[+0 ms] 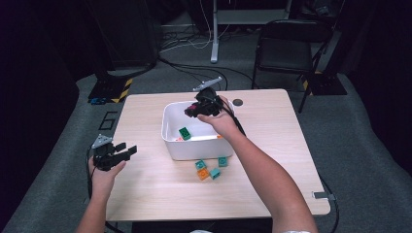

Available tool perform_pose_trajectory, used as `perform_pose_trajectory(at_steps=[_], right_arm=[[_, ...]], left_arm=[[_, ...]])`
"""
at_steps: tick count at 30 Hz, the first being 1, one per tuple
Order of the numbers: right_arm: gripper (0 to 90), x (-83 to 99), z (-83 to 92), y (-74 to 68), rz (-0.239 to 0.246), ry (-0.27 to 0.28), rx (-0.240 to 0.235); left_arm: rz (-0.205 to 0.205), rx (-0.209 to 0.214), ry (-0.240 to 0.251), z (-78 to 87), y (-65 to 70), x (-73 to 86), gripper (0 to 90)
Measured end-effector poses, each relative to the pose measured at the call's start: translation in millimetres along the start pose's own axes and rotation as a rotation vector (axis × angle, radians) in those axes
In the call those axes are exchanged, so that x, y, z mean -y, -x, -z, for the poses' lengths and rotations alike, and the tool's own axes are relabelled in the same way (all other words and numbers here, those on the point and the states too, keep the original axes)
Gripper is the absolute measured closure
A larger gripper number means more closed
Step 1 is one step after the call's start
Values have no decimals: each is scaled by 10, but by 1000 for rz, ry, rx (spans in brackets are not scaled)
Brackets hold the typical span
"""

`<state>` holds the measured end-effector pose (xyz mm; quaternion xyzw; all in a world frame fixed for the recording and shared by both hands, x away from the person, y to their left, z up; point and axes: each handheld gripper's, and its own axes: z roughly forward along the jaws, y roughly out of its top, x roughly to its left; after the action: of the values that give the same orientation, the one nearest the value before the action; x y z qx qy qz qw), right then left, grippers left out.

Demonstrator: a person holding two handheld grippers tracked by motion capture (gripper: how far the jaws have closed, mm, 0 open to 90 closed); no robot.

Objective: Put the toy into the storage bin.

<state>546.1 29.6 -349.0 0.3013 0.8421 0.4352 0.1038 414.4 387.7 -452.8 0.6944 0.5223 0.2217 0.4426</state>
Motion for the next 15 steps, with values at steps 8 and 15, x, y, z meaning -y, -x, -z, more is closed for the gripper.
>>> perform_pose_trajectory(at_steps=[8,15], right_arm=[[584,18,-174,51,-6,-37,12],[584,36,-233,129,-19,-75,29]], left_arm=[[-3,3,-9,-4,0,-4,428],[-1,1,-5,-2,-8,-4,428]])
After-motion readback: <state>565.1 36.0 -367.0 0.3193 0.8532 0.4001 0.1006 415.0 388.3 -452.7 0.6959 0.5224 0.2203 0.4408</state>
